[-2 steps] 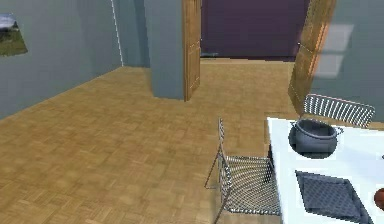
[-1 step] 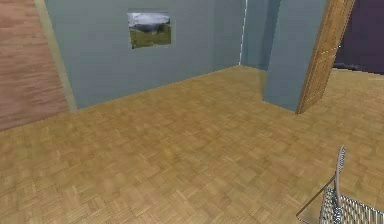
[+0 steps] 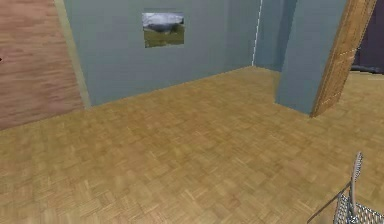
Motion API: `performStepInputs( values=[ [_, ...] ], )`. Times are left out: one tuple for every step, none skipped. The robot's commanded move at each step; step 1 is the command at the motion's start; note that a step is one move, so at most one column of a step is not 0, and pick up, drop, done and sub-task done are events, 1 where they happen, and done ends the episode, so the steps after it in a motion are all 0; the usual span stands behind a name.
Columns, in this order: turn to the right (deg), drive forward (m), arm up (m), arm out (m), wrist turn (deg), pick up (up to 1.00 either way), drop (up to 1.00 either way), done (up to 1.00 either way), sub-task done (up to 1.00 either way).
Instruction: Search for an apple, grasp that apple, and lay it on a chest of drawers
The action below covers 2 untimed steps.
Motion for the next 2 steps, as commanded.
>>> performStepInputs(
  values=[
    [45.0,0.0,0.0,0.0,0.0,0.0,0.0,0.0,0.0],
    [45.0,0.0,0.0,0.0,0.0,0.0,0.0,0.0,0.0]
  ],
)
